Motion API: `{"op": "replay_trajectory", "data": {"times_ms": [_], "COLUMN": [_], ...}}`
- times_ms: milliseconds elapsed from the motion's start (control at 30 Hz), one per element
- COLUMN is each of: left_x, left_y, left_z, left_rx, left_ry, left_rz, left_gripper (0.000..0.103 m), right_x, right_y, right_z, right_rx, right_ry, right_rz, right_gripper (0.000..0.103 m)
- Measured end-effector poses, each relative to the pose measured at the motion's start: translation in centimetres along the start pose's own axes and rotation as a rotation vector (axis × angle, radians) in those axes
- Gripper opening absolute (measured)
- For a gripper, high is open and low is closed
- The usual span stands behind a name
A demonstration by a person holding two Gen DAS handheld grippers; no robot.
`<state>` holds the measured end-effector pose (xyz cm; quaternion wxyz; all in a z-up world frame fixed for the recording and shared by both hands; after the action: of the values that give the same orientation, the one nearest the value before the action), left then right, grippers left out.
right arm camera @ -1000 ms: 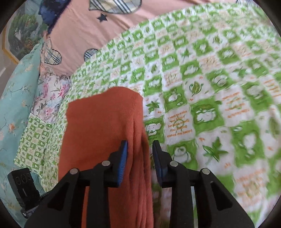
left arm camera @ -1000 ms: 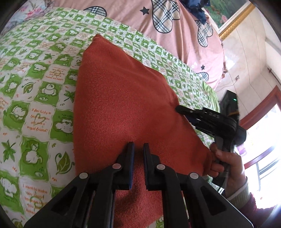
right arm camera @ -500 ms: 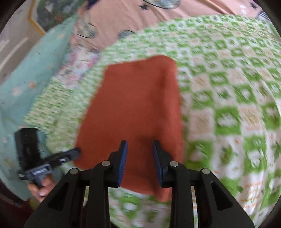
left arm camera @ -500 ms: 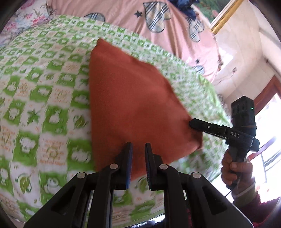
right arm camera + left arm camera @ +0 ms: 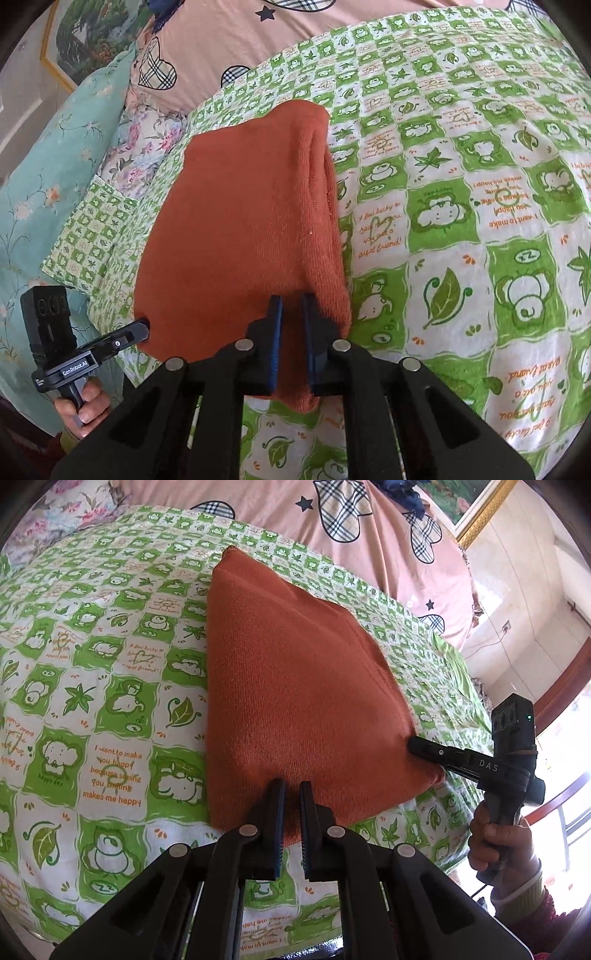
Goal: Fold small clothes
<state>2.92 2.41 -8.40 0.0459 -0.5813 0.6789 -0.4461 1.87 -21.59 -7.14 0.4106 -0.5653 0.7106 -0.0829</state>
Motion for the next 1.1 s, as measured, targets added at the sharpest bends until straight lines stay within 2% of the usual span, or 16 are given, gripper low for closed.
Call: {"op": "replay_trajectory", "data": {"times_ms": [267,467,533,567,600,633,667,700,733,767,867,967,1100], "left_x": [-0.1,0.6,1.1,1.4,1.8,2.3,2.7,2.9,3.2,3.5,3.5,2.8,1.3], "left_y": [0.4,1.0,1.2,1.2,1.3,1.4,1.4,1.5,1.4,1.4,1.4,1.5,2.1], "left_z": [-0.2,-1.2,-1.6,-1.8,-1.9,-2.1,-2.3,-2.6,-3.0,-3.6,-4.5,-5.2,-5.9], "left_rx": [0.013,0.014,0.013,0.012,0.011,0.006,0.005,0.008,0.023,0.051,0.070,0.070,0.052], "left_ry": [-0.020,-0.078,-0.107,-0.115,-0.119,-0.113,-0.111,-0.120,-0.158,-0.199,-0.248,-0.274,-0.301], "left_rz": [-0.037,-0.003,0.028,0.041,0.056,0.073,0.085,0.095,0.117,0.144,0.186,0.176,0.135], "left_gripper": [0.007,0.007,0.010,0.015,0.020,0.036,0.056,0.069,0.089,0.091,0.091,0.091,0.091], "right_x": [-0.7,-1.5,-1.8,-2.1,-2.3,-2.5,-2.7,-2.9,-3.1,-3.3,-3.1,-2.7,-3.0], "right_y": [0.7,1.2,1.4,1.6,1.8,1.9,2.1,2.2,2.4,2.6,3.1,3.6,4.2], "right_z": [-0.6,-2.3,-2.9,-3.3,-3.6,-3.9,-4.2,-4.5,-4.8,-5.1,-5.5,-5.7,-5.8], "right_rx": [0.000,0.010,0.016,0.018,0.020,0.022,0.027,0.034,0.041,0.047,0.042,0.027,0.011], "right_ry": [0.033,0.066,0.077,0.080,0.080,0.080,0.089,0.103,0.113,0.127,0.147,0.161,0.169], "right_rz": [-0.019,-0.042,-0.056,-0.064,-0.071,-0.079,-0.089,-0.102,-0.115,-0.137,-0.148,-0.146,-0.166], "right_gripper": [0.012,0.015,0.020,0.023,0.031,0.043,0.052,0.065,0.068,0.068,0.068,0.069,0.076]}}
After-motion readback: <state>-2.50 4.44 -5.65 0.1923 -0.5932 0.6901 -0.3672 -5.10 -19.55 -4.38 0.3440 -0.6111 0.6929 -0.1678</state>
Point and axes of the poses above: each gripper's, at about its wrist camera, not at the fingertips, and z roughly the way its jaws point, x to its right, y to its underside, the point moved 3 cm from there along z, roughly the way its jaws point, and after that the axes turned 9 degrees about x, right-handed, at the moved point
